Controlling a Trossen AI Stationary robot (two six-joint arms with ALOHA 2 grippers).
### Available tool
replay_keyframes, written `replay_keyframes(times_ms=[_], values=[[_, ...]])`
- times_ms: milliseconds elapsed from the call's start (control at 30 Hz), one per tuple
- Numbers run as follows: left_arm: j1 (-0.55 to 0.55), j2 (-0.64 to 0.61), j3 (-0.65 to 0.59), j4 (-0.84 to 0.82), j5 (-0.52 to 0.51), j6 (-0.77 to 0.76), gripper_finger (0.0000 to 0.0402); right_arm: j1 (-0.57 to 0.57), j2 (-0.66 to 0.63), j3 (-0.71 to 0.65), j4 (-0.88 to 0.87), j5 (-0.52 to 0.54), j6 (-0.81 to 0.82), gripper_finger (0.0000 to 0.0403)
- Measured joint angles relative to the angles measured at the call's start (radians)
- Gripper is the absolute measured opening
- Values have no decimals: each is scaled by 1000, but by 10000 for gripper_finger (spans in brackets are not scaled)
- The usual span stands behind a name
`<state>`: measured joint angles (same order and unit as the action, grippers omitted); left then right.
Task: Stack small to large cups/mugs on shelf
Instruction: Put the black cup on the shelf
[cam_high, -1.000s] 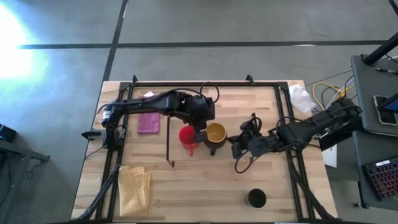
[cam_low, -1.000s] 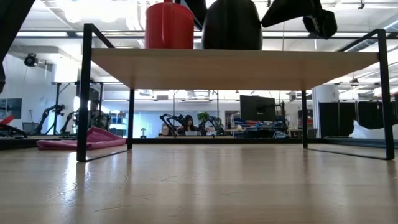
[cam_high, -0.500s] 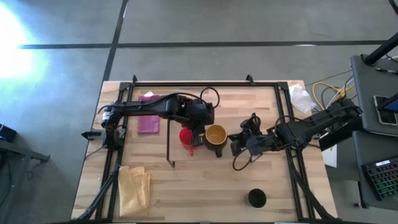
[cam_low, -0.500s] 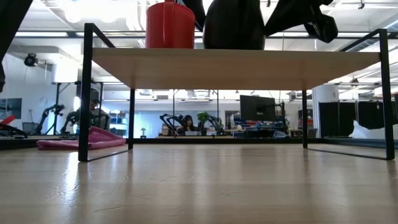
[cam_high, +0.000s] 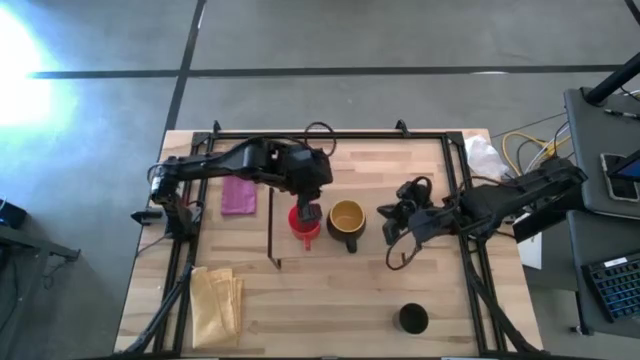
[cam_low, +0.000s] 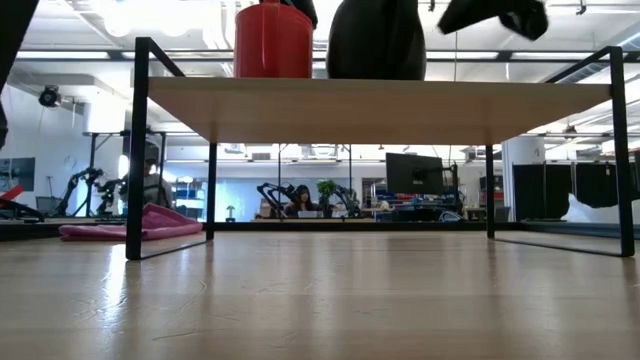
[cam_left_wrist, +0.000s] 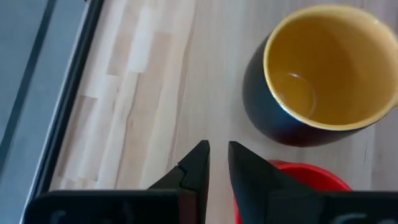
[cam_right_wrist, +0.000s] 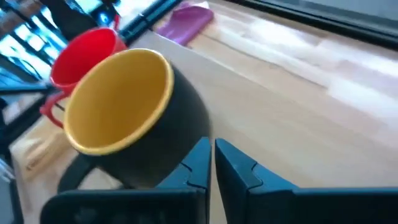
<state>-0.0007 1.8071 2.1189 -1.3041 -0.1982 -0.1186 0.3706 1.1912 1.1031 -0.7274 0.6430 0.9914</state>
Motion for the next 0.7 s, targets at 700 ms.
replay_keyframes(times_ms=[700], values=[[-181,-233,-208,73,-21,-156,45,444,149,238,-560,-537,704,93]])
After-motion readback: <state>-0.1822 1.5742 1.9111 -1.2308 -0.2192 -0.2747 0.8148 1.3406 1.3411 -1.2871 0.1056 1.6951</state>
